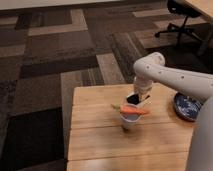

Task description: Place the eraser on the white sponge

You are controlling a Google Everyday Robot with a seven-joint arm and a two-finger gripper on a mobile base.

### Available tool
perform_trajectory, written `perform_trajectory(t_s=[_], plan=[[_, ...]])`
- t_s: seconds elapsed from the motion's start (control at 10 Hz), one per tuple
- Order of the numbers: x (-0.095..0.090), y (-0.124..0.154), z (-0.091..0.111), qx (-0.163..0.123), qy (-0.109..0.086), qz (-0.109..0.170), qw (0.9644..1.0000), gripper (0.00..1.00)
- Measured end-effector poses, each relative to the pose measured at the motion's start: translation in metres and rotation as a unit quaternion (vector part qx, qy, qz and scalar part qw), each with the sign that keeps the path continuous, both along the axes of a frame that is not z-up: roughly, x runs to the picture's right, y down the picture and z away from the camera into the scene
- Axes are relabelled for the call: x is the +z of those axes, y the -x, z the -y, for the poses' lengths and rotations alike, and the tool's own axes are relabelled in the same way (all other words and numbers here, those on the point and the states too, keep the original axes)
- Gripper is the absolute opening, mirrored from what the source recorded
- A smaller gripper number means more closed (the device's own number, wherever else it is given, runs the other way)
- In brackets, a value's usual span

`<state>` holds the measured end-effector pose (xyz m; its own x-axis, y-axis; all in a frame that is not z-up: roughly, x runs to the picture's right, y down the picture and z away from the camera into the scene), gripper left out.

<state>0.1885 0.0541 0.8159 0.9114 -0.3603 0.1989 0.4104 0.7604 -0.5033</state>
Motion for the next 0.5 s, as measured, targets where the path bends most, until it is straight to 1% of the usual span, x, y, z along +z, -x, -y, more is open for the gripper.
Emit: perform_trajectory(t_s=[0.1,0.5], plan=[[0.003,-0.004,-0.004,0.004,0.007,-0.003,1.0000,0.04],[0.013,-0.004,-0.001,0.004,0.012,0.004,0.9999,0.04]])
